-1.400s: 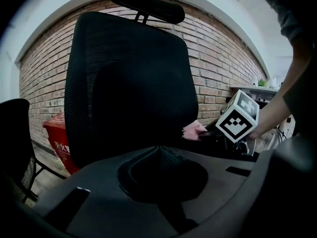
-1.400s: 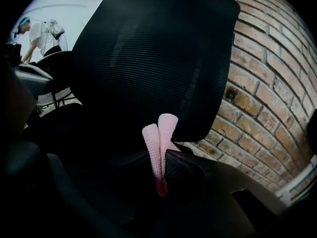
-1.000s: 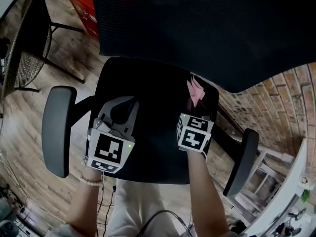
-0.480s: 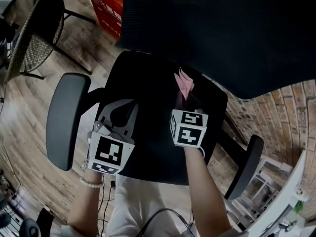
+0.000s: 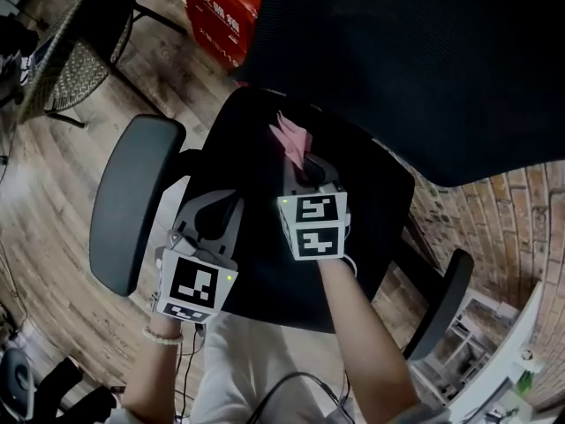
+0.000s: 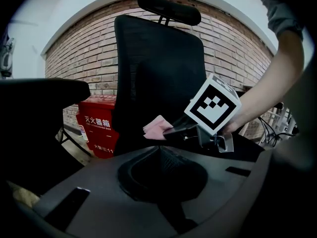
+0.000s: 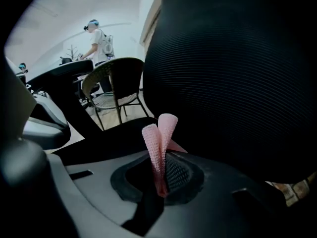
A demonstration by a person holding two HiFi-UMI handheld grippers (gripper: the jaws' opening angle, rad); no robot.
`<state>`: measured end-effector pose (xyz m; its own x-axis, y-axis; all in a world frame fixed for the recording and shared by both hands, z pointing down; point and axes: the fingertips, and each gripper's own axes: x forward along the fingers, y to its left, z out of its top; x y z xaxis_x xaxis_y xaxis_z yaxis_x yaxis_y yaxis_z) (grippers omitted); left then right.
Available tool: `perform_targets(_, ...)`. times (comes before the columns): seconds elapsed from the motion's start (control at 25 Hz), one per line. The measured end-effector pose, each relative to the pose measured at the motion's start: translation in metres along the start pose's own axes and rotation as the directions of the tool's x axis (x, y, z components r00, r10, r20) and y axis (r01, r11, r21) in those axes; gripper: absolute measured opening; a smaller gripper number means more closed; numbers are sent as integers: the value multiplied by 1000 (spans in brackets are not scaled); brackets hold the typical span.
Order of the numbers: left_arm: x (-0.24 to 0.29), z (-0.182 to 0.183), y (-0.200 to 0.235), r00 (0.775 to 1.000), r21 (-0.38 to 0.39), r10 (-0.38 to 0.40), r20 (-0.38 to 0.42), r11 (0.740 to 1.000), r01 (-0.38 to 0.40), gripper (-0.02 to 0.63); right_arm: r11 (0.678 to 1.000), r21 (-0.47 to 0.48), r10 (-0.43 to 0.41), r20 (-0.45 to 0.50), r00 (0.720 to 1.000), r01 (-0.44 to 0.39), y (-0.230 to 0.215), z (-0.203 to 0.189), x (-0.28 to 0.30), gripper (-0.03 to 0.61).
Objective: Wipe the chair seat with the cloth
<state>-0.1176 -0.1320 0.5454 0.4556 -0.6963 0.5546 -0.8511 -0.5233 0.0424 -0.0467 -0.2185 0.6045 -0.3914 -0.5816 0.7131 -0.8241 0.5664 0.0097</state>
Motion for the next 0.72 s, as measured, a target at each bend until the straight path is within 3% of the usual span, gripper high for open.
perform_targets(0.44, -25, -15, -6, 1000, -16, 13, -13, 1000, -13, 18, 978, -82, 196, 19, 980, -194, 69, 19, 4, 55)
perform_targets(0.56, -28, -16, -4, 1000, -15, 14, -12, 1000, -14, 18, 975, -90, 207, 9, 978, -206, 76, 15, 1, 55)
perform_targets(0.72, -30, -16, -8, 1000, -12, 10, -8, 1000, -10, 18, 981, -103, 163, -10, 987, -163, 69, 3, -7, 57)
